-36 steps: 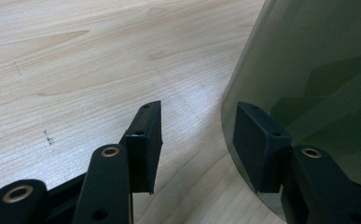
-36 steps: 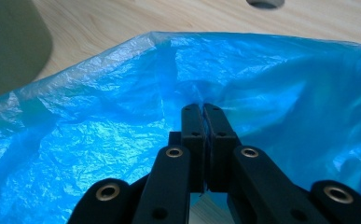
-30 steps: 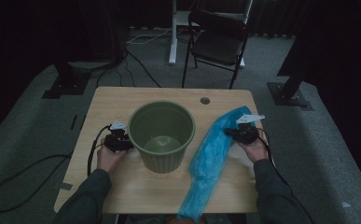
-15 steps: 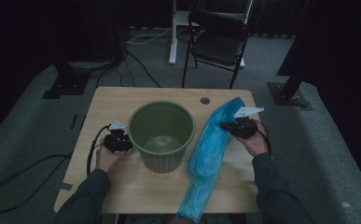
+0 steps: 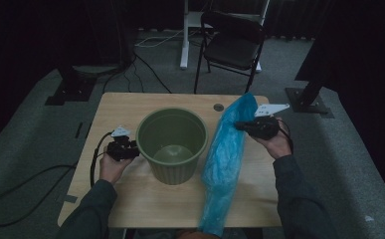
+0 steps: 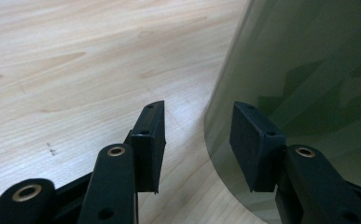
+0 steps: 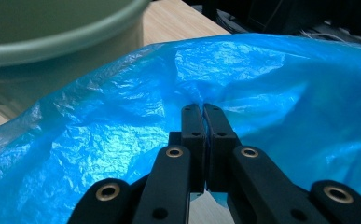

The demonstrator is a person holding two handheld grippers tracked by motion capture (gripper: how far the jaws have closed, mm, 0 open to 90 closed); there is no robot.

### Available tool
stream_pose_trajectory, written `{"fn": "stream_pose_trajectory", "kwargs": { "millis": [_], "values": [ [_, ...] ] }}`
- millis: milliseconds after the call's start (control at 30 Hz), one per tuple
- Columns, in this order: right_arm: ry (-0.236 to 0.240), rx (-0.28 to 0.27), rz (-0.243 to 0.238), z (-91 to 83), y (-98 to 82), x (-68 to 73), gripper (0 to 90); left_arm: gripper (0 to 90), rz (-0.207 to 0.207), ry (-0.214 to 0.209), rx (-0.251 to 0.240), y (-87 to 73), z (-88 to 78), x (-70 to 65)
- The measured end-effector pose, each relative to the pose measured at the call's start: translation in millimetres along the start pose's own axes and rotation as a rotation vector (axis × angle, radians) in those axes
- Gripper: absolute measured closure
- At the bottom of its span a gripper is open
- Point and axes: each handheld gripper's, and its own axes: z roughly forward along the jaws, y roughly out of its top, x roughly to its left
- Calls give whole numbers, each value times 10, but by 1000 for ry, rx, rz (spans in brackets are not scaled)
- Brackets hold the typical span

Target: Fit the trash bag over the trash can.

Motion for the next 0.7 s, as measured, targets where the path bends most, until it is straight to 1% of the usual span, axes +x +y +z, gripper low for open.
{"fn": "stream_pose_trajectory", "kwargs": {
  "millis": [100, 133, 167, 267, 333, 467, 533, 700],
  "values": [
    [11, -10, -9, -23, 47, 5, 886, 554, -9, -1, -14, 7, -36, 12],
    [19, -15, -11, -31, 72, 9, 886, 554, -12, -1, -25, 18, -72, 20],
    [32, -28, -19, -44, 127, 24, 886, 555, -14, -3, -29, 23, -85, 22],
    [48, -41, -33, -50, 203, 50, 886, 559, -15, -13, -37, 36, -106, 14],
    [59, -51, -43, -49, 253, 67, 886, 559, -5, -15, -36, 46, -105, -7],
    [97, -79, -47, -42, 345, 102, 886, 559, 7, -22, -39, 72, -104, -42],
    [113, -84, -52, -27, 387, 117, 886, 559, 11, -23, -46, 89, -113, -52],
    [140, -82, -67, 35, 477, 163, 886, 560, 4, -21, -59, 108, -122, -55]
  ]
}}
